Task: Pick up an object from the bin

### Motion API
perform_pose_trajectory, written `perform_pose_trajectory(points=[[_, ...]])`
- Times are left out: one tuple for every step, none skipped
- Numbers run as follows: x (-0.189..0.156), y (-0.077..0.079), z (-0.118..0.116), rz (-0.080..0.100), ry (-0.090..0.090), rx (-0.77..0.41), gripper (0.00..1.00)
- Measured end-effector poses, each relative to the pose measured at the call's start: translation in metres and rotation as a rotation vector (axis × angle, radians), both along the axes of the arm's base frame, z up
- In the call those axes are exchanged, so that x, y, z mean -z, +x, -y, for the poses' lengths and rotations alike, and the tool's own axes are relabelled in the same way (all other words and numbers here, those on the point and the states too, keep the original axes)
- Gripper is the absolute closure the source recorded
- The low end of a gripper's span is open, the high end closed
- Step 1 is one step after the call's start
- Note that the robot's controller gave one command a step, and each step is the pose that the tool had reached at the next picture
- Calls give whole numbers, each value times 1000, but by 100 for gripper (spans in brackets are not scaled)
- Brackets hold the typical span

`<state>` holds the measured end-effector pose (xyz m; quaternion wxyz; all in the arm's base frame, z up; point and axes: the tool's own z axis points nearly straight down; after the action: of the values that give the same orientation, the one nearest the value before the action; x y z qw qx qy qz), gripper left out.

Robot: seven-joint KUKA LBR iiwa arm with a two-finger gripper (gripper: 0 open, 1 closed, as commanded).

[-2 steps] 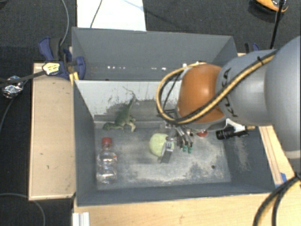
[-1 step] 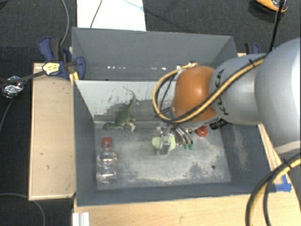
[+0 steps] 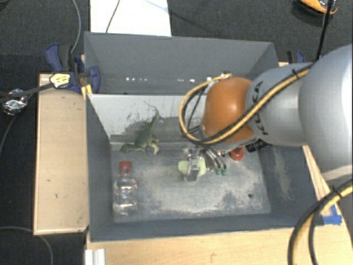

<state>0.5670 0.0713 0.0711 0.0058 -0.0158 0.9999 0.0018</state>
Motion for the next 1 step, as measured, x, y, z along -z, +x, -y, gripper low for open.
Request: perform_pose_trajectory(points=[[-9,8,20,6,1,-35,100]])
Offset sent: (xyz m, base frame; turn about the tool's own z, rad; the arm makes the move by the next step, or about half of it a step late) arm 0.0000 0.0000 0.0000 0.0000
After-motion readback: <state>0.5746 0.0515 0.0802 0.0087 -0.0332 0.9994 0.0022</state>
